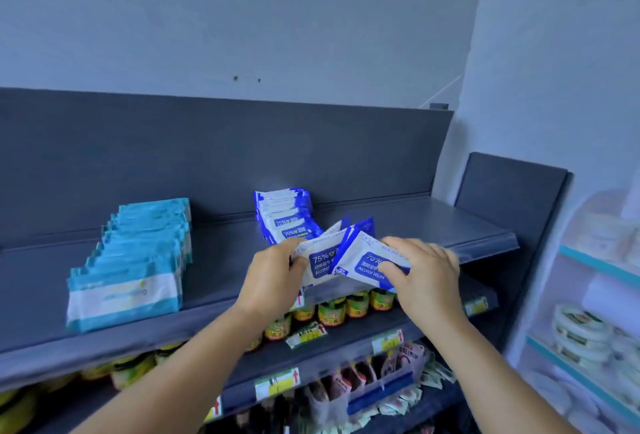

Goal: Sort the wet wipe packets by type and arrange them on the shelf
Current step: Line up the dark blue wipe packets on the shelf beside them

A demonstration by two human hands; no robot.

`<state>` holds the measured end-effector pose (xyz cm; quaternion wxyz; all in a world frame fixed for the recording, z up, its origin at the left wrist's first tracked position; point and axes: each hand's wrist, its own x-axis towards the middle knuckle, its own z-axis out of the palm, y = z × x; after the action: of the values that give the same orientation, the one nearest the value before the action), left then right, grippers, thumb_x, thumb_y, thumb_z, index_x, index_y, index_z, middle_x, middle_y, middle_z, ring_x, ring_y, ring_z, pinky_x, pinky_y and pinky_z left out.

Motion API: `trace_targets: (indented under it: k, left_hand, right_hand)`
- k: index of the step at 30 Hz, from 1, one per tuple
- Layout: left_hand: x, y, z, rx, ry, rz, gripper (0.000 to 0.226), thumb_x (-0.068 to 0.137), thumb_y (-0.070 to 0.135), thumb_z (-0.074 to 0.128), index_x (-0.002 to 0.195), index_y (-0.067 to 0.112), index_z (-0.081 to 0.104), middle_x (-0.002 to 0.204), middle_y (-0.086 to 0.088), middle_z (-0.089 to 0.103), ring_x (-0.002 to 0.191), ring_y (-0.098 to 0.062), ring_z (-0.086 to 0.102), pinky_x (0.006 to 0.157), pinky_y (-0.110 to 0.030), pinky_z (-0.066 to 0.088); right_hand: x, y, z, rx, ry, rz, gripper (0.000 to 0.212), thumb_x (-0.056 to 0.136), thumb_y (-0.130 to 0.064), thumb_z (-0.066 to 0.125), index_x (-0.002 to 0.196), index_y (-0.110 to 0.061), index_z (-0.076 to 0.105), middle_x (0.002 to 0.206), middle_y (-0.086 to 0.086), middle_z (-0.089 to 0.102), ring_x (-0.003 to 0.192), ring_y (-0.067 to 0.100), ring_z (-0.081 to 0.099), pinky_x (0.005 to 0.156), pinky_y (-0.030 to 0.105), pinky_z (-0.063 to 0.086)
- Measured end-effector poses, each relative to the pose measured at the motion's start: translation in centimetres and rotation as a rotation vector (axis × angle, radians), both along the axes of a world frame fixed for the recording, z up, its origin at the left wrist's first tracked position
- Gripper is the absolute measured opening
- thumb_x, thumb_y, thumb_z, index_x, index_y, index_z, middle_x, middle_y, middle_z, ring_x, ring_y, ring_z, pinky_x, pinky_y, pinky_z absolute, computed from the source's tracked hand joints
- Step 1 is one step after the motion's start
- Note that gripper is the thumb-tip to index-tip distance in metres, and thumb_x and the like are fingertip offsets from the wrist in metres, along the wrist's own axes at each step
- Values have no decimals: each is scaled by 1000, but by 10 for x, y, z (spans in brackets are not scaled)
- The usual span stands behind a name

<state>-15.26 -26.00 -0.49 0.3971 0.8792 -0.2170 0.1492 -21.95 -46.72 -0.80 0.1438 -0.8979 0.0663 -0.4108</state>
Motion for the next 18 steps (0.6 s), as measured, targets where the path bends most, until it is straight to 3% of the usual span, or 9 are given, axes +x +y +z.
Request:
trace_targets:
  k: [3,8,12,15,18]
  left_hand:
    - [29,11,1,-2,58,55,16,93,16,46,81,12,55,73,0,65,67,-24,58,55,-30,41]
    - [73,10,-7,-7,162,119,15,92,15,46,88,10,60,87,0,68,75,-18,62,54,-23,42]
    - [112,-4,-16,-25,256,138,15,92,14,48,95,7,61,94,-2,69,84,-22,65,67,-30,51]
    - [141,-13,-19,-18,295,178,13,90,10,48,92,6,60,92,-3,67,78,-21,60,56,-22,43]
    - [170,-15,-21,13,314,217,15,86,10,52,98,8,62,95,-5,67,77,-20,58,58,-23,42]
  right_hand:
    - [30,12,8,-7,23,48,28,83,-26,70,111,-29,67,103,-8,68,96,23,57,86,28,21]
    - [80,16,16,-31,130,130,27,91,-30,59,117,-36,62,114,-17,61,113,13,45,92,30,20]
    - [124,6,11,-69,248,208,30,93,-29,54,121,-39,58,119,-22,56,122,10,35,96,31,19]
    - [159,-3,5,-99,379,275,31,94,-30,52,124,-39,55,123,-21,54,124,11,34,95,32,21]
    - [192,-5,-3,-160,518,365,36,93,-30,50,128,-39,52,123,-19,54,123,12,34,94,32,21]
